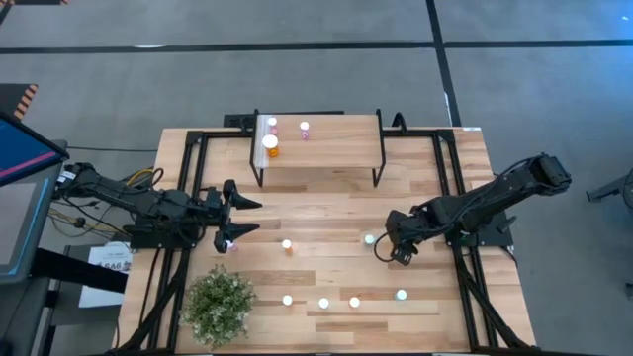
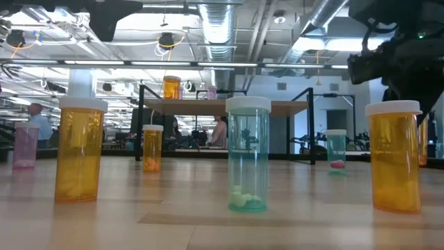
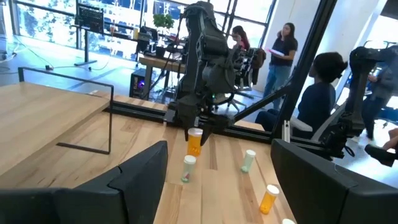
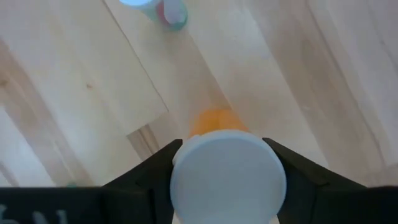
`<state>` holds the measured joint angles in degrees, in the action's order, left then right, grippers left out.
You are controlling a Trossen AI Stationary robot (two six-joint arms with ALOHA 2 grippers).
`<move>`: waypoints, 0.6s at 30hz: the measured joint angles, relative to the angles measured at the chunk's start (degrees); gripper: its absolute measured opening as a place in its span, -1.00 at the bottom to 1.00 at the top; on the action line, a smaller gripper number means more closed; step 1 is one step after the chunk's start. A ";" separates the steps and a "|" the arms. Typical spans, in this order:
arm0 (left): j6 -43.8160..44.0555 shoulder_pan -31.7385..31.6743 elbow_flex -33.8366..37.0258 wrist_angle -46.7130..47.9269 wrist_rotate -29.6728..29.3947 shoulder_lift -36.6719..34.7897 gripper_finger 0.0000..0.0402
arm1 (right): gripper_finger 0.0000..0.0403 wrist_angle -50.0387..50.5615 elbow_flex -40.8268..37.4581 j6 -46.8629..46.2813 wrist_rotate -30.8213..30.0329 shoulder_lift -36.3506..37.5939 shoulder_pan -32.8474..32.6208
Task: Pick and place medicine bottles onto shelf by color
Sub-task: Put the large orange pill bottle on the shelf
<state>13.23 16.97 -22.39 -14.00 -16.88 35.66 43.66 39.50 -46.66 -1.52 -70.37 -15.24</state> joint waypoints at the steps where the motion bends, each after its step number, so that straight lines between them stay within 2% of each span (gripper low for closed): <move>1: -0.02 0.00 0.00 0.00 0.00 0.00 0.36 | 0.13 -0.02 0.06 0.00 0.00 0.38 0.16; 9: -0.04 -0.01 0.00 -0.02 -0.07 0.00 0.36 | -0.01 2.49 3.53 1.60 0.00 3.41 2.81; 18: -0.04 -0.02 0.00 -0.07 -0.07 0.00 0.36 | 0.16 2.64 15.53 13.19 0.00 3.55 10.18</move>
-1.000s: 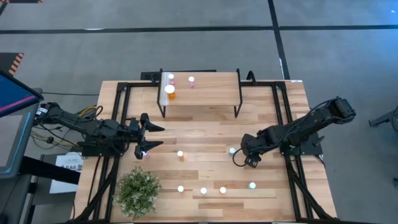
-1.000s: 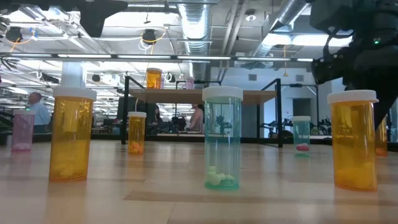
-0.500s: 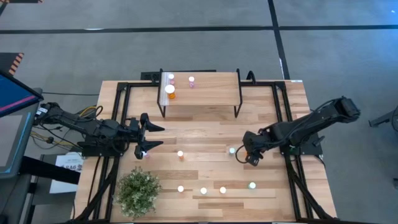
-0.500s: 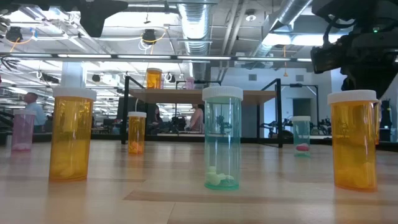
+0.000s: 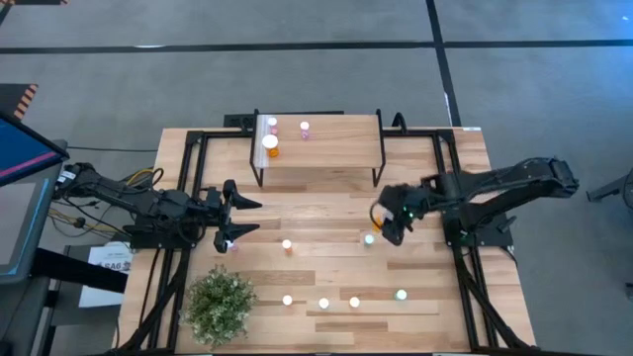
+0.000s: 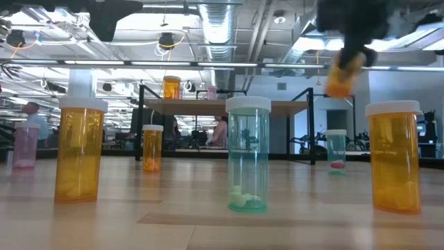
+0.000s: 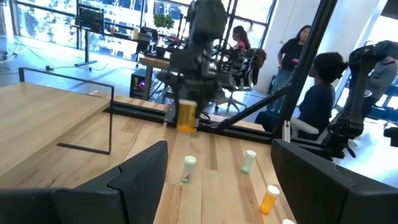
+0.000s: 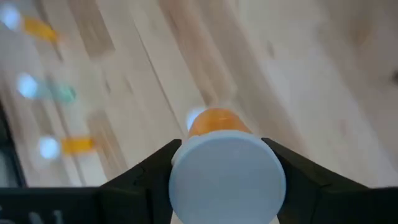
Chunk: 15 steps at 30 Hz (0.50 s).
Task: Pick and place medicine bottles onto shelf by color
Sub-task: Put the large orange pill bottle on the shelf
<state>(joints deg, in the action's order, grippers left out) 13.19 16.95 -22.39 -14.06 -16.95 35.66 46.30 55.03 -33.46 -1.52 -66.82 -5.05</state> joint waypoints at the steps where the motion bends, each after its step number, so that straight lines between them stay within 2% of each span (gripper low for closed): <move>1: 0.00 0.00 0.00 0.00 0.00 0.00 0.36 | 0.14 -0.19 1.52 1.61 0.01 -0.39 1.20; 8: -0.02 0.00 0.00 0.00 0.00 0.00 0.36 | 0.03 -0.03 13.52 13.03 0.13 -4.96 11.53; 15: -0.02 0.00 0.00 -0.02 0.02 -0.02 0.36 | 0.13 2.06 27.01 22.01 6.10 -14.25 23.46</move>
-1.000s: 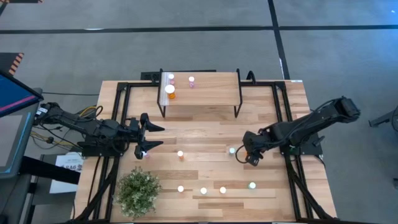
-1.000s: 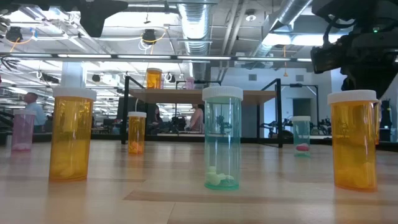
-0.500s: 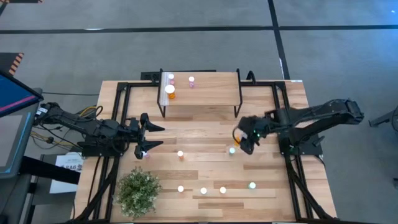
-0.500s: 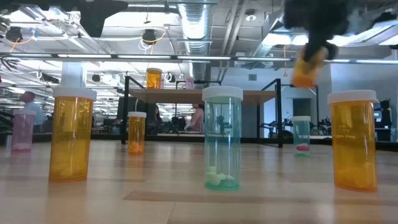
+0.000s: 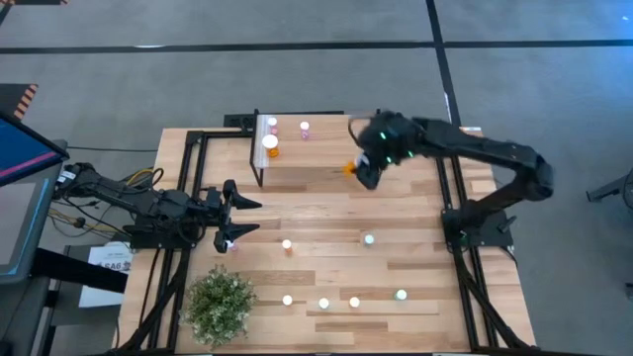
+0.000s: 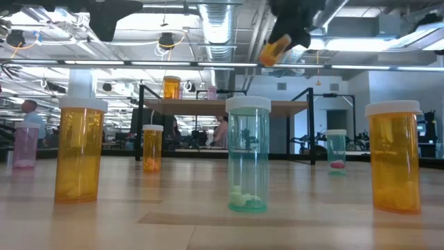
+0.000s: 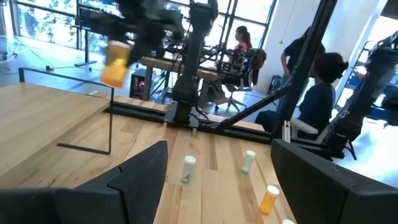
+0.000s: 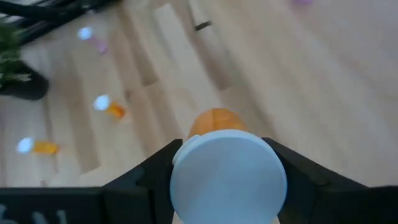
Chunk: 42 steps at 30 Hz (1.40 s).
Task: Pick and place medicine bottles onto shelf by color
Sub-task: Put the large orange pill bottle on the shelf
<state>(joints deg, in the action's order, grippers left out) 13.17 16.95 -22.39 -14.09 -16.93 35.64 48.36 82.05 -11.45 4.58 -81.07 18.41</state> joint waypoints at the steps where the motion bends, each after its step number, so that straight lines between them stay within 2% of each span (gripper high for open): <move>1: 0.00 0.02 0.00 0.00 0.00 0.01 0.36 | 0.13 0.90 2.36 1.11 0.09 -1.78 1.42; 11: -0.02 0.00 0.00 0.02 0.03 0.02 0.36 | 0.08 16.66 25.03 7.72 0.15 -19.39 13.81; 16: -0.37 0.00 0.00 0.04 0.03 0.01 0.36 | 0.11 21.45 31.66 8.51 0.13 -25.80 17.18; 27: -0.14 0.00 0.00 0.50 0.07 0.02 0.36 | 0.10 26.01 32.63 9.09 -0.15 -31.85 21.31; 42: 0.09 0.00 0.00 0.50 0.05 0.02 0.36 | 0.36 24.24 32.63 8.75 -0.61 -31.35 21.82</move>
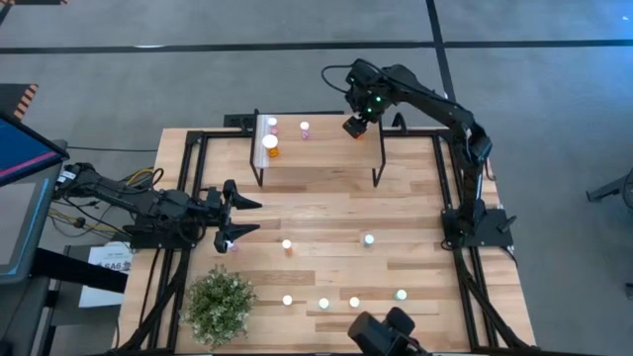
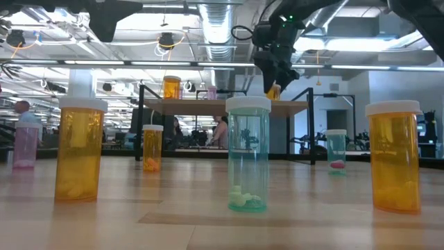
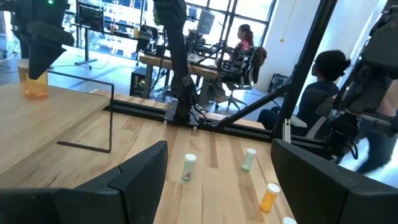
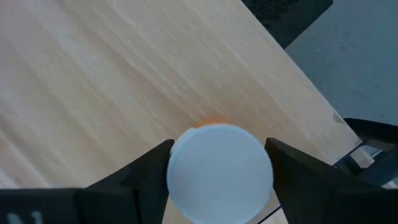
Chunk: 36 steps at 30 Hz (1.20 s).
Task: Pick and place medicine bottles onto shelf by color
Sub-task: Put the large orange pill bottle on the shelf, then put the small pink pill bottle on the shelf
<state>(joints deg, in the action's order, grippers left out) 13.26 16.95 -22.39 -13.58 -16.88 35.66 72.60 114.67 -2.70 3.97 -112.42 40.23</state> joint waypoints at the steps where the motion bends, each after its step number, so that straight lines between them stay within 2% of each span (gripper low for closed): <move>1: 0.00 0.00 0.00 0.00 -0.02 -0.02 0.36 | 0.39 0.02 0.00 -0.18 0.00 0.00 -0.02; 9: 0.00 0.01 0.00 0.09 0.00 0.00 0.36 | 0.50 1.72 0.00 -0.31 -0.11 2.91 0.17; 15: 2.82 0.00 -0.02 2.52 0.00 -0.02 0.36 | 0.50 2.63 0.00 -0.31 -0.43 9.86 -0.43; 22: 7.53 0.00 -7.11 17.16 -1.80 -0.03 0.36 | 0.50 -0.87 -0.99 0.19 -3.69 20.87 -5.03; 27: 11.20 -0.02 -11.86 28.53 -7.45 -0.04 0.36 | 0.50 -7.10 -7.47 0.19 -4.04 28.92 -10.39; 36: 17.84 -1.09 -14.45 40.41 -7.98 -0.02 0.36 | 0.50 -26.07 -29.58 -1.16 -4.60 41.46 -22.87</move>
<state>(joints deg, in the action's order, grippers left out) 31.09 15.86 -36.84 26.83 -24.86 35.64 46.53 85.09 -3.86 -0.63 -70.96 17.36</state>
